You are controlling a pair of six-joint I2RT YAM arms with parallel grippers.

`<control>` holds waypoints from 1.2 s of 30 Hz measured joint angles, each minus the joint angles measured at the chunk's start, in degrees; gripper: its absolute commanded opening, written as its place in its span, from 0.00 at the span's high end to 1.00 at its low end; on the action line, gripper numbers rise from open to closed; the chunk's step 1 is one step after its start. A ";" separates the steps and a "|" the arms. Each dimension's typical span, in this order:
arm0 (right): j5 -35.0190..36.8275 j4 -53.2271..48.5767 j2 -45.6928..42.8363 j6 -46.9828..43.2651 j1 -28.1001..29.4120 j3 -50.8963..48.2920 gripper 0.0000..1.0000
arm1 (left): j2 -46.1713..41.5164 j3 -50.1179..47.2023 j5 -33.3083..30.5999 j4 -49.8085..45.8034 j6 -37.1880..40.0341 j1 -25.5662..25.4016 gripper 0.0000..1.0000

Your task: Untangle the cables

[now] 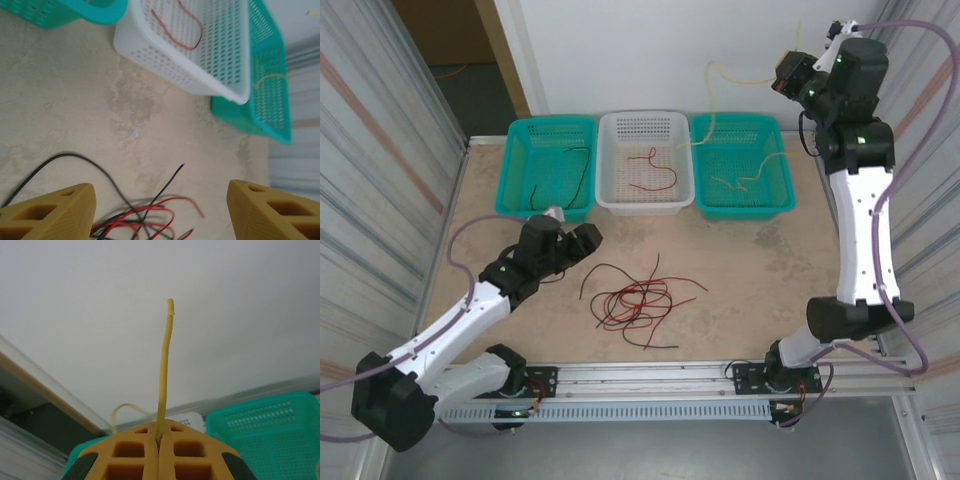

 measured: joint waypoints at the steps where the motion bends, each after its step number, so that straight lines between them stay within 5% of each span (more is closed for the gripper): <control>1: 0.17 -0.70 1.42 -0.42 -0.13 0.00 1.00 | 0.50 1.01 -0.28 -1.64 1.27 -0.68 0.30; 16: 1.99 -3.74 6.58 -4.13 -0.44 -4.37 1.00 | 1.14 2.34 -0.42 -10.27 7.63 -2.16 0.30; 30: 4.70 -8.96 16.55 -4.33 -3.69 3.58 1.00 | 1.46 2.34 -0.85 -12.76 8.37 -2.16 0.31; 34: 4.59 -9.60 18.40 -4.07 -3.76 2.14 0.71 | 1.49 2.34 -0.83 -12.76 8.37 -2.16 0.26; 36: 4.17 -10.03 19.65 -4.07 -3.98 2.38 0.65 | 1.49 2.34 -0.85 -12.76 8.44 -2.16 0.24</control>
